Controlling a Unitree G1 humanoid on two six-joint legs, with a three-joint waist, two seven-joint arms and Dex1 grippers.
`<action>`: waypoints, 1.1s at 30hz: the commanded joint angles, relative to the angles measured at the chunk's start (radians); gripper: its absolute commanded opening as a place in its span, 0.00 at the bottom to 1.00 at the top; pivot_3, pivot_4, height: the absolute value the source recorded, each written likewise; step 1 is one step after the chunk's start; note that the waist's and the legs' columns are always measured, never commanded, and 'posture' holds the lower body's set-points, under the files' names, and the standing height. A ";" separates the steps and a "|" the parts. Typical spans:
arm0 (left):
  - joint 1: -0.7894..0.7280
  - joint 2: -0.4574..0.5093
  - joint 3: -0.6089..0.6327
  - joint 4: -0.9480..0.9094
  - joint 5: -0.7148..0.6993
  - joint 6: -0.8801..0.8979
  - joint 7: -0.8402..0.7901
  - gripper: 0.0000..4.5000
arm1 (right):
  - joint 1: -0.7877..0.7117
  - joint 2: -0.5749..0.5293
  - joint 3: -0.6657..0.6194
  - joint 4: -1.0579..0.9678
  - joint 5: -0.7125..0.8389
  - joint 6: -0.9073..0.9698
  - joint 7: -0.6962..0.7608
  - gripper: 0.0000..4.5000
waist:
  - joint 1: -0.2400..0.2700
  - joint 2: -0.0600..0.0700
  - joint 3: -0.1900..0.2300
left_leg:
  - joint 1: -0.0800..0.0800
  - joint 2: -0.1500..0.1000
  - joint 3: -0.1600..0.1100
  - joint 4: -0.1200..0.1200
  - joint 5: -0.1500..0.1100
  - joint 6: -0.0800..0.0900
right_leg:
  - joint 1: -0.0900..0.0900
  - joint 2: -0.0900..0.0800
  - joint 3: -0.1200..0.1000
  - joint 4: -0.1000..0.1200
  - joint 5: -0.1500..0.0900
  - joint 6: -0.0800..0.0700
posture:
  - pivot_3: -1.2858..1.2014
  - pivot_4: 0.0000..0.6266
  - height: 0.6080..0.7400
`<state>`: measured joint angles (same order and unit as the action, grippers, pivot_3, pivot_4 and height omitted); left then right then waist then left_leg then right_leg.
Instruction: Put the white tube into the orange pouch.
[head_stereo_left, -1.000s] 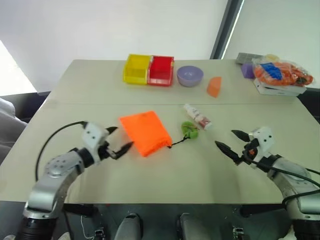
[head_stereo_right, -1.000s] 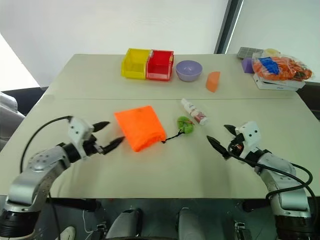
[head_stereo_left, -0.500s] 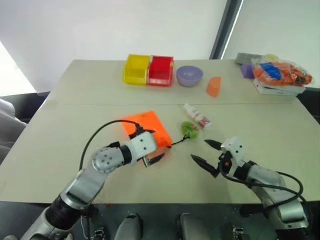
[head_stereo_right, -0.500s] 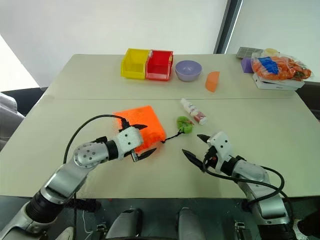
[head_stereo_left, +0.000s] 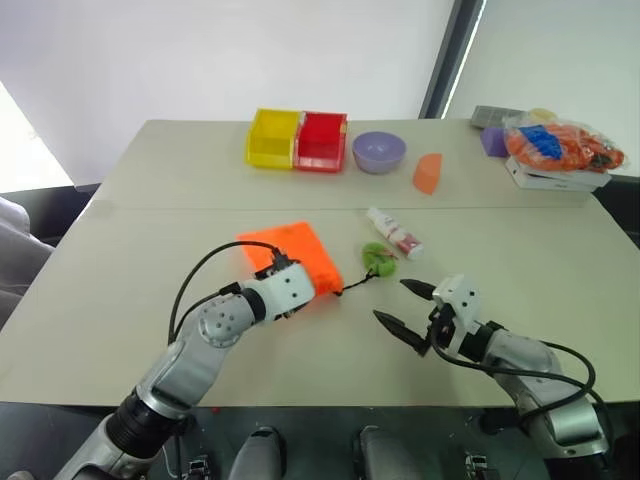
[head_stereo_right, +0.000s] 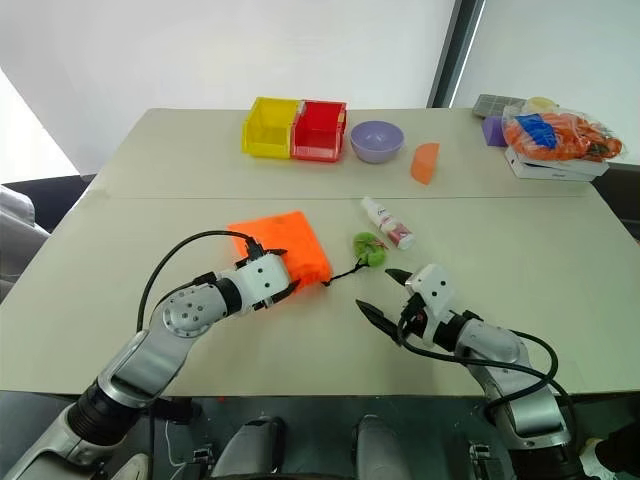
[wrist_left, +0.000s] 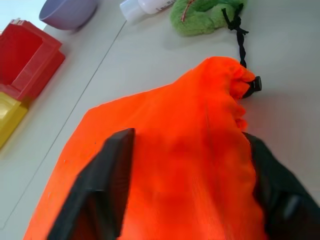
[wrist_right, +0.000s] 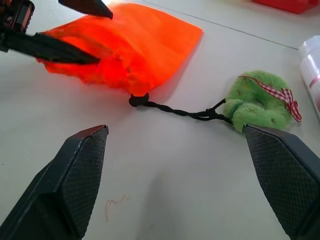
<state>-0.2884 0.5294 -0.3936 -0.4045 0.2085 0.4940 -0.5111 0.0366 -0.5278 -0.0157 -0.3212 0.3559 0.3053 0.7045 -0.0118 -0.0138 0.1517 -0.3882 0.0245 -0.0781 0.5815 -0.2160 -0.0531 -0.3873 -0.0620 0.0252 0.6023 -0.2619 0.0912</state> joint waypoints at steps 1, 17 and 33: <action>0.000 -0.008 0.036 -0.035 -0.001 -0.003 -0.008 0.18 | -0.018 0.004 -0.005 -0.031 0.013 -0.018 0.011 1.00 | 0.000 0.000 0.000 | 0.000 0.000 0.000 0.000 0.000 0.000 | 0.000 0.000 0.000 0.000 0.000 0.000 | 0.52 0.24 1.00; -0.007 -0.183 0.339 -0.014 -0.356 0.245 -0.059 0.01 | -0.178 0.080 -0.084 0.147 -0.073 -0.015 -0.209 1.00 | -0.002 -0.001 0.000 | 0.002 0.000 -0.001 0.012 0.000 0.000 | 0.001 0.000 0.000 0.011 -0.001 0.002 | 0.52 0.24 1.00; -0.038 -0.147 0.336 0.055 -0.433 0.240 -0.068 0.01 | -0.538 0.210 -0.092 0.674 -0.162 -0.007 -0.382 1.00 | -0.005 0.000 0.000 | 0.001 0.000 -0.001 0.011 0.000 0.000 | 0.001 0.002 0.001 0.012 0.000 0.000 | 0.52 0.24 1.00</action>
<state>-0.3127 0.3761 -0.0612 -0.3287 -0.2097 0.7541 -0.5835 -0.4751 -0.3236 -0.0862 0.3474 0.1947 0.3295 0.3243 -0.0170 -0.0142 0.1521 -0.3873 0.0247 -0.0796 0.5921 -0.2159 -0.0529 -0.3867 -0.0602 0.0257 0.6142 -0.2618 0.0910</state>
